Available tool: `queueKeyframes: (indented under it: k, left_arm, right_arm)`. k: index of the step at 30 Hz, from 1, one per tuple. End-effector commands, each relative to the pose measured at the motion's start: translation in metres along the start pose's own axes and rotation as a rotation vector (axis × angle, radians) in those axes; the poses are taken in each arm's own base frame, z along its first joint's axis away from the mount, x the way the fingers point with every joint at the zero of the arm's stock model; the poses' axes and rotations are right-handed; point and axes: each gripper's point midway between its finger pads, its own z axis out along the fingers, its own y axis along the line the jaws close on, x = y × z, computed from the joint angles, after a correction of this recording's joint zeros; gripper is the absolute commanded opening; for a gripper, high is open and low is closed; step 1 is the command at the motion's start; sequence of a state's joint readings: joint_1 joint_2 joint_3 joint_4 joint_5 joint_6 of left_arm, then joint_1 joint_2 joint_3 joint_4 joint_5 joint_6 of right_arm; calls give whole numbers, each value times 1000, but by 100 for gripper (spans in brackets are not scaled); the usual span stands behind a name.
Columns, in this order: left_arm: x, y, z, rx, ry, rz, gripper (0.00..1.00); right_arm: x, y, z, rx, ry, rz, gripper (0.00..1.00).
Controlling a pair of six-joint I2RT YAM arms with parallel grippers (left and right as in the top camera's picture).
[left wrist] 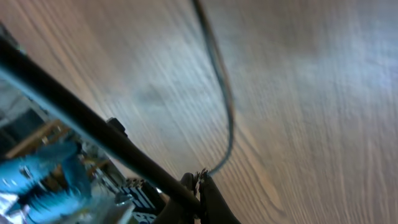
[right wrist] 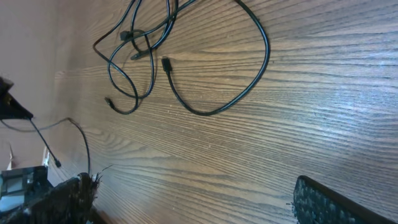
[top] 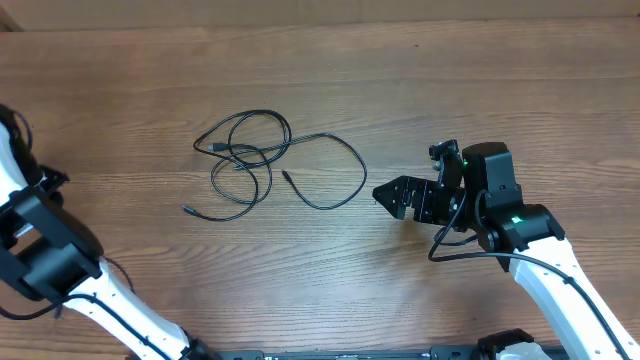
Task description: Untangle cables
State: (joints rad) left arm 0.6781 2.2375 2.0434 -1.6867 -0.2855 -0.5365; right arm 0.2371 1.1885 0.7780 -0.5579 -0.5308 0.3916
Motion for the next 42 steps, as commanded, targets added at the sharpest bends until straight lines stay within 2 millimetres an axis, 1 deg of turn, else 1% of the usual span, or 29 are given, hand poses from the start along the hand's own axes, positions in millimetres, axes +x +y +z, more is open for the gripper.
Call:
queueKeyframes:
  k: [1, 2, 3, 4, 5, 6, 8, 9, 11, 15, 19, 24, 29, 34, 36, 38, 42]
  left_arm:
    - [-2, 10, 11, -19, 30, -89, 4]
    - [-2, 10, 11, -12, 35, -94, 5]
    - [-1, 8, 12, 3, 42, -97, 13]
    - [-1, 6, 12, 19, 47, -98, 30]
    - [0, 3, 12, 35, 54, -99, 53]
    - [1, 1, 11, 46, 61, -99, 71]
    - [3, -3, 11, 60, 68, -96, 93]
    - [3, -3, 11, 61, 69, -95, 100]
    - [4, -5, 10, 62, 69, -90, 100]
    - [12, -20, 7, 125, 98, -14, 100]
    - [19, -32, 4, 154, 112, 38, 100]
    - [29, -42, 0, 151, 115, 99, 100]
    - [38, -57, -5, 135, 94, 163, 100]
    - [46, -67, -8, 87, 58, 216, 100]
    - [51, -76, -11, 81, 45, 249, 100]
    - [59, -89, -14, 100, 38, 320, 100]
    - [90, -133, -24, 233, 48, 566, 100]
  right_arm:
    - [-6, -2, -1, 17, -22, -12, 100]
    - [-6, -2, -1, 17, -22, -12, 100]
    - [-6, -2, -1, 17, -21, -11, 100]
    - [-6, -2, -1, 17, -21, -11, 100]
    - [-6, -2, -1, 17, -21, -11, 100]
    - [-6, -2, -1, 17, -21, -11, 100]
    - [-6, -2, -1, 17, -21, -11, 100]
    - [-6, -2, -1, 17, -21, -12, 100]
    - [-6, -2, -1, 17, -21, -11, 100]
    - [-6, -2, -1, 17, -22, -12, 100]
    - [-6, -2, -1, 17, -22, -12, 100]
    - [-6, -2, -1, 17, -22, -11, 100]
    - [-6, -2, -1, 17, -21, -11, 100]
    - [-6, -2, -1, 17, -21, -11, 100]
    - [-6, -2, -1, 20, -23, -12, 100]
    - [-6, -2, -1, 20, -23, -12, 100]
    - [-7, -4, -1, 27, -27, -12, 100]
